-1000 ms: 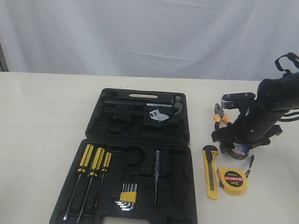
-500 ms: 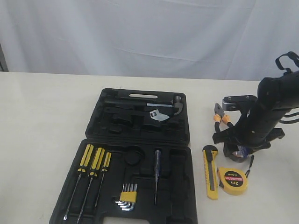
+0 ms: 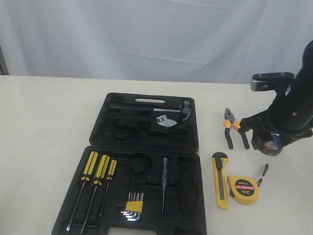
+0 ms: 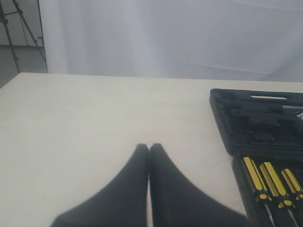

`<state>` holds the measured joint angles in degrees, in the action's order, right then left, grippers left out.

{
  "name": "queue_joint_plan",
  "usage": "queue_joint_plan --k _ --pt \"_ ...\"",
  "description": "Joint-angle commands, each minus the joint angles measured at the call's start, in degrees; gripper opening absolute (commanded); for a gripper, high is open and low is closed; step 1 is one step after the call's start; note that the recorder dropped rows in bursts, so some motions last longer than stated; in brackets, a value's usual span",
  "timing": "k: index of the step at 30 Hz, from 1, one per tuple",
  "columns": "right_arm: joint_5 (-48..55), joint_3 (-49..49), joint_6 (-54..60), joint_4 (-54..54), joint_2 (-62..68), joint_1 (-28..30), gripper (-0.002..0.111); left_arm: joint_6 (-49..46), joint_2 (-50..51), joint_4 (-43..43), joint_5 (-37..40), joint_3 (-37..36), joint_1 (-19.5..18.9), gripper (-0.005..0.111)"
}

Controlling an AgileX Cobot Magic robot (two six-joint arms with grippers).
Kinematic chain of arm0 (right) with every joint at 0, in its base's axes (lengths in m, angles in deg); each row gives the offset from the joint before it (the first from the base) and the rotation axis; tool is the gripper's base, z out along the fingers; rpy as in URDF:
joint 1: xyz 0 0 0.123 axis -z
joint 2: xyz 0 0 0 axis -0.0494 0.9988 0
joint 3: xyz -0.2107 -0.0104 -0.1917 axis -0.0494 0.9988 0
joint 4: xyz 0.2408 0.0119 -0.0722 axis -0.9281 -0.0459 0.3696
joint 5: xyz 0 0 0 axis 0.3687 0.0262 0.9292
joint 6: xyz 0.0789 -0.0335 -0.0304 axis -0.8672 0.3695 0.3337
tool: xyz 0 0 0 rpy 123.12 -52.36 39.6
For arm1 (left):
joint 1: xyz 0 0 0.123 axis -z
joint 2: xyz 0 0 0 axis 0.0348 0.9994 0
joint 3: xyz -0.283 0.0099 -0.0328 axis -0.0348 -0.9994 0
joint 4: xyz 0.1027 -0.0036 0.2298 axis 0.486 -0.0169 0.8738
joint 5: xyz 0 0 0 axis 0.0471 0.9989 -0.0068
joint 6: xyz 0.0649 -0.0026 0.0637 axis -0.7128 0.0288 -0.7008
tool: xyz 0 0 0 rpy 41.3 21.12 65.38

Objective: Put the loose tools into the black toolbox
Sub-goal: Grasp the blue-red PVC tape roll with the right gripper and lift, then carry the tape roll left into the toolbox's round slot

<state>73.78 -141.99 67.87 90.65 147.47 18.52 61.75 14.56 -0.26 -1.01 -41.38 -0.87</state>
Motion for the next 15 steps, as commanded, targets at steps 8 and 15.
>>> queue_joint_plan --k 8,15 --pt "6.59 -0.2 -2.33 0.47 -11.58 -11.24 0.025 -0.02 -0.16 -0.14 -0.06 -0.12 0.12 0.0" --pt "7.48 -7.46 -9.91 0.47 -5.62 -24.56 0.025 -0.02 -0.16 -0.14 -0.06 -0.12 0.12 0.0"
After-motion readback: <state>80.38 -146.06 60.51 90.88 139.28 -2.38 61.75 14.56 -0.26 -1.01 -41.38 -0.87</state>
